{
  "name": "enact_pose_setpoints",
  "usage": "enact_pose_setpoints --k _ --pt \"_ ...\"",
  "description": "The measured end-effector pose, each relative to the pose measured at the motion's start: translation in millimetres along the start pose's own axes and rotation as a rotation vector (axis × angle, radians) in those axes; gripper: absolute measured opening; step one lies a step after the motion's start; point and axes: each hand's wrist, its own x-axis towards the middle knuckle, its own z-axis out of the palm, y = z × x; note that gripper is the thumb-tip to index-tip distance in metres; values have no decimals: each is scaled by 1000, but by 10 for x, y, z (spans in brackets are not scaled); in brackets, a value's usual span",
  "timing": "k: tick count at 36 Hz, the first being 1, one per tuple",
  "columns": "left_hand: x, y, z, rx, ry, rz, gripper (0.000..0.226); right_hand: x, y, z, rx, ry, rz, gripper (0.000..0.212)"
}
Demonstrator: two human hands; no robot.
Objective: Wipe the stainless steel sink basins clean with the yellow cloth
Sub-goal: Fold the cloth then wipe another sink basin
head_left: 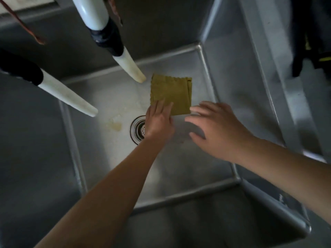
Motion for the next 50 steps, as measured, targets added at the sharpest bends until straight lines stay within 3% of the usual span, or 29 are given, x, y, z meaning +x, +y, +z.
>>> enact_pose_setpoints --k 7,11,16,24,29,35,43,50 --pt "525 252 130 150 -158 -93 69 -494 500 -626 -123 336 -157 38" --pt "700 199 285 177 -226 -135 69 -726 815 -665 -210 376 -192 42" --pt "770 169 427 184 -175 -157 69 -846 967 -465 -186 394 -311 37" --pt "1368 238 267 189 -96 -243 70 -853 1016 -492 -151 454 -223 28" --pt "1479 363 185 156 -147 -314 74 -848 986 -519 -199 446 -190 24" --pt "1227 354 207 196 -273 -242 78 -853 937 -522 -270 409 -143 24" --pt "226 395 628 168 -241 -178 74 -857 906 -497 -348 386 -104 25" --pt "-713 421 860 250 -332 -74 77 -865 879 -468 -441 317 -75 31"
